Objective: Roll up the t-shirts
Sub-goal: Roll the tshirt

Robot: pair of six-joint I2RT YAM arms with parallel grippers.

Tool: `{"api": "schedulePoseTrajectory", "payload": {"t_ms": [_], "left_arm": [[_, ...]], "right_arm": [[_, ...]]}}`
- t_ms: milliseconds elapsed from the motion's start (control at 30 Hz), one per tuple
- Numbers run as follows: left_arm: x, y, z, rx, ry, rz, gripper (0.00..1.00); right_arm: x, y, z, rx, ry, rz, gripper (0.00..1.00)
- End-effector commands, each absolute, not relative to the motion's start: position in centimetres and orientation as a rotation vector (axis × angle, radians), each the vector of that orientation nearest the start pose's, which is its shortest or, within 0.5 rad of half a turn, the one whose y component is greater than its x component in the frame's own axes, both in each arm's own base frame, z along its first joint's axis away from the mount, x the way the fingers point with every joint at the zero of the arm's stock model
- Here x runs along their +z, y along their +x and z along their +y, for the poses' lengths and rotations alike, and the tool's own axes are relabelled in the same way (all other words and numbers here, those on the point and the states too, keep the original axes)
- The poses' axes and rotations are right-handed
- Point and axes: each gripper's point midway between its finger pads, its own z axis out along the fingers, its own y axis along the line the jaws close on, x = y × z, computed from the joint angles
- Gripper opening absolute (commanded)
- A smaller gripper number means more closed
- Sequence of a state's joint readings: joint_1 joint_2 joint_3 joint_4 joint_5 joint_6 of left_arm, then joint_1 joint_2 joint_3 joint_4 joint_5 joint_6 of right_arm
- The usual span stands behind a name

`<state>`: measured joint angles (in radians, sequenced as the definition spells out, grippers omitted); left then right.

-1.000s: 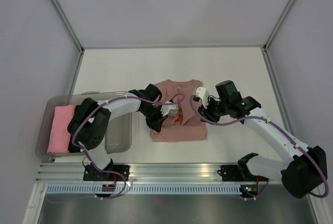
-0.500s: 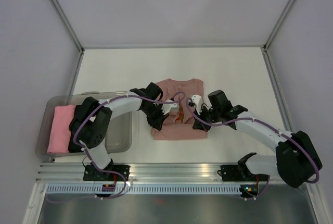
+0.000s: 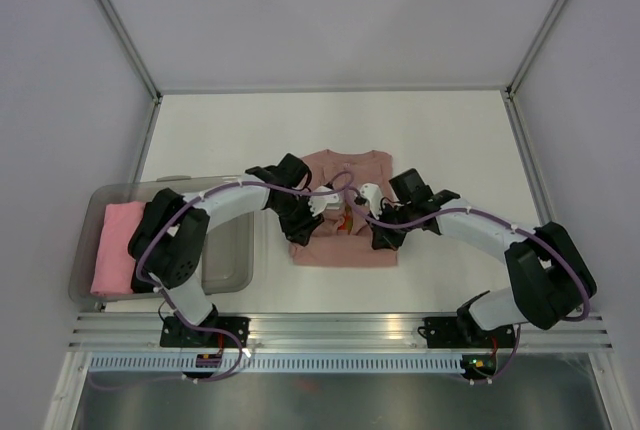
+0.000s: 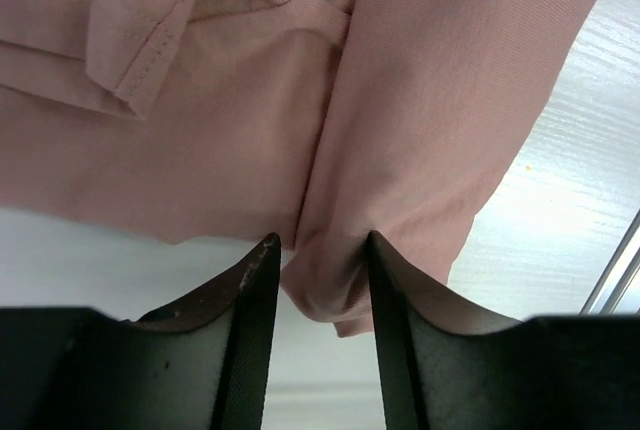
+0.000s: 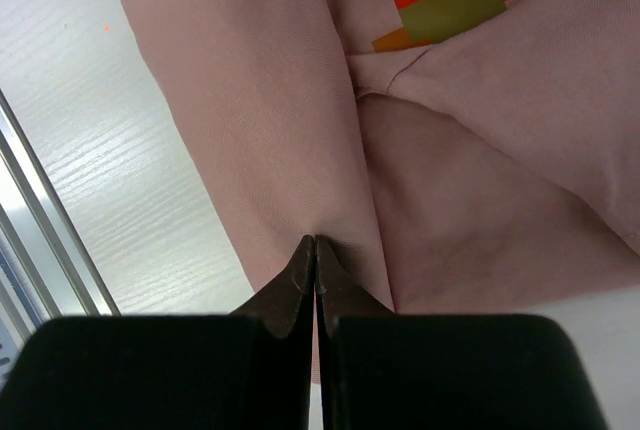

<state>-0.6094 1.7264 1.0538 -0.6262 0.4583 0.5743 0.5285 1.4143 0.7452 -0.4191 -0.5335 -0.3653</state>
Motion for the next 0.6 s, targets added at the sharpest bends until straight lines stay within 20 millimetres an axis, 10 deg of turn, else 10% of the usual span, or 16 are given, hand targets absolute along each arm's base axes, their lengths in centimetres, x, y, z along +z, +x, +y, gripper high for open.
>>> {"api": "schedulePoseTrajectory", "payload": {"t_ms": [0, 233, 567], "left_arm": [[6.0, 25.0, -23.4, -0.574, 1.689, 2.105, 0.47], [10.7, 25.5, -23.7, -0.515, 1.751, 1.905, 0.52], [7.8, 20.1, -24.1, -0.247, 1.847, 1.703, 0.57]], "right_arm": [[4.6, 21.7, 21.1, 0.754, -1.253, 2.305, 0.0], [3.9, 22.7, 21.2, 0.752, -1.159, 2.4, 0.0], [4.8, 23.5, 21.8, 0.831, -0.957, 2.422, 0.0]]}}
